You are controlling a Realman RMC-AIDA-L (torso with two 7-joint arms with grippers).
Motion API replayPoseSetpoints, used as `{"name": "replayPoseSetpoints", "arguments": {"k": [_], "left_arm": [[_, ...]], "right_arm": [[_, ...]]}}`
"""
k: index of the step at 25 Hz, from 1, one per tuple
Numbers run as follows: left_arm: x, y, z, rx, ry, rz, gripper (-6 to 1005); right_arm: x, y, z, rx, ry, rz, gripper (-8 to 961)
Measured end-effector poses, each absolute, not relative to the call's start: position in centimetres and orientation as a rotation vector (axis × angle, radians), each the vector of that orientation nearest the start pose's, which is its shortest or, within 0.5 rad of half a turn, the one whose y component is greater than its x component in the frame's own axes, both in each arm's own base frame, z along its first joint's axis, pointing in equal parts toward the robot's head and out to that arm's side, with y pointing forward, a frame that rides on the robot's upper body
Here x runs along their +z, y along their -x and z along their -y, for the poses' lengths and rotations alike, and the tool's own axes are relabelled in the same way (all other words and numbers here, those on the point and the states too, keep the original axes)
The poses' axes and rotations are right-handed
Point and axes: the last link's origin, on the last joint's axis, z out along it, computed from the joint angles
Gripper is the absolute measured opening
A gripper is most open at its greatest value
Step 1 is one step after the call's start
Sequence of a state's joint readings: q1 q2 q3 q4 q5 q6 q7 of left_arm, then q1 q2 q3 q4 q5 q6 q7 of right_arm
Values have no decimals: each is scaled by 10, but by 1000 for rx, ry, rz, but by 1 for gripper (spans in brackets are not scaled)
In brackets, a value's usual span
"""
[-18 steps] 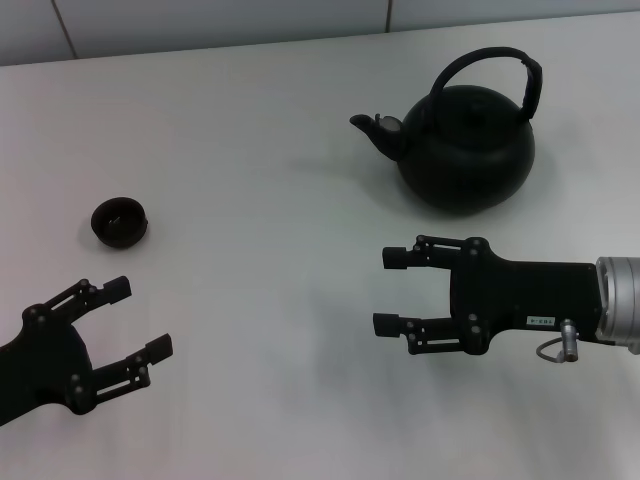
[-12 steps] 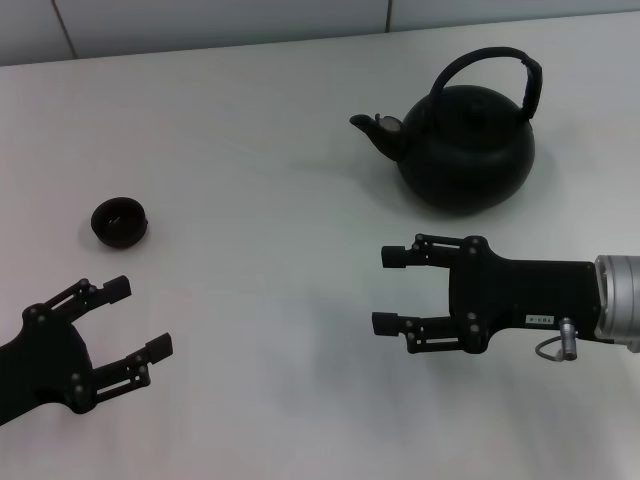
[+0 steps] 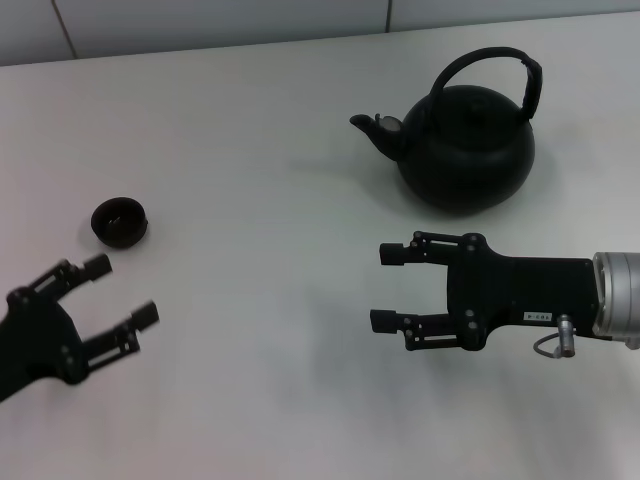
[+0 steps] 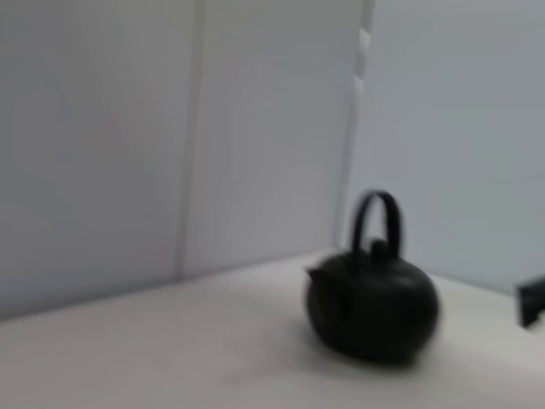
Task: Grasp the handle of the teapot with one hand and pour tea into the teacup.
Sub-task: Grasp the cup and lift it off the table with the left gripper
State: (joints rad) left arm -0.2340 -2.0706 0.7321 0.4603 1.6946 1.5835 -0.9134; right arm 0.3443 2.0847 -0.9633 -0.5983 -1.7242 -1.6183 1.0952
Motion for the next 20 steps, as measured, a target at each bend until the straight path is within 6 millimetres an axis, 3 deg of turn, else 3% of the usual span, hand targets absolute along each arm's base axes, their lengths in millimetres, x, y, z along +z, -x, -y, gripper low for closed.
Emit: {"name": "replayPoseSetpoints", "arguments": {"k": [9,15,16,20], "left_arm": [[-17,341,-255,-836,2170,534,863],[-20,343,-258,-817,2152,551,864],[-38,347,-269,-701,2119,561,864],[-42,348,-272,-672,2111,552,864]], "right_arm": [[-28,-274,-270,874,2762,-407,791],[-27,-274,-271,875,2759,-404,791],[-27,-273,-272,875,2760,-402,791],[-27,-272,-273,873,2760,-396,791]]}}
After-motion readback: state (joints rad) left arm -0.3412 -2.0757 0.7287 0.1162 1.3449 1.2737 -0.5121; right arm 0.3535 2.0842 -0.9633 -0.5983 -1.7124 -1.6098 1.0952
